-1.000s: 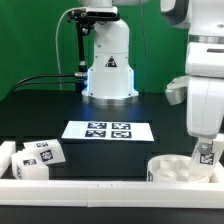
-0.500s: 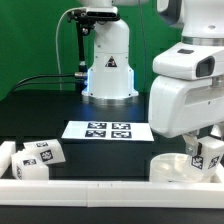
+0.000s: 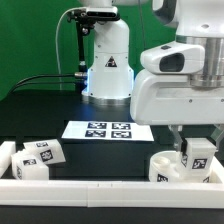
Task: Assemble stool
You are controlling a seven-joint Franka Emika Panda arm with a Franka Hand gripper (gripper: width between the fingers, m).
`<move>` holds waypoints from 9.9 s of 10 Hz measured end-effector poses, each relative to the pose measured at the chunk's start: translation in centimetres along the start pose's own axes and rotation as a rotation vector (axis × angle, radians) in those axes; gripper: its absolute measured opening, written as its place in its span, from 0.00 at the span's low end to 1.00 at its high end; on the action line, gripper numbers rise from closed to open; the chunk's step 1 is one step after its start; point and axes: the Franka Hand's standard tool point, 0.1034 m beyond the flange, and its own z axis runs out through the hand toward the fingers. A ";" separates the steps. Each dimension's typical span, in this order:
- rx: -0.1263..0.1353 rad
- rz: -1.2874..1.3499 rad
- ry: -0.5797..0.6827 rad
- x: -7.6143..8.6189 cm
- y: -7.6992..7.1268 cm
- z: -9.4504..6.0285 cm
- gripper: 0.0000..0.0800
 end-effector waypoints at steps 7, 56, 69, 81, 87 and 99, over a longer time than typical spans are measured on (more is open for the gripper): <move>0.047 0.869 -0.008 0.0 3.2 0.0 0.42; 0.051 -0.613 -0.068 -5.5 24.5 5.4 0.40; 0.065 -0.124 -0.092 -6.2 19.8 0.6 0.40; 0.047 0.294 -0.066 -16.7 11.7 2.4 0.40; 0.019 0.241 -0.006 -18.4 10.3 4.2 0.40; 0.113 0.291 -0.539 -15.9 11.9 2.8 0.81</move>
Offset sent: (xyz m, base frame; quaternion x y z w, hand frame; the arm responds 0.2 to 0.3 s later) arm 0.0016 0.0122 -0.0047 0.1238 -0.0148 0.4114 0.9029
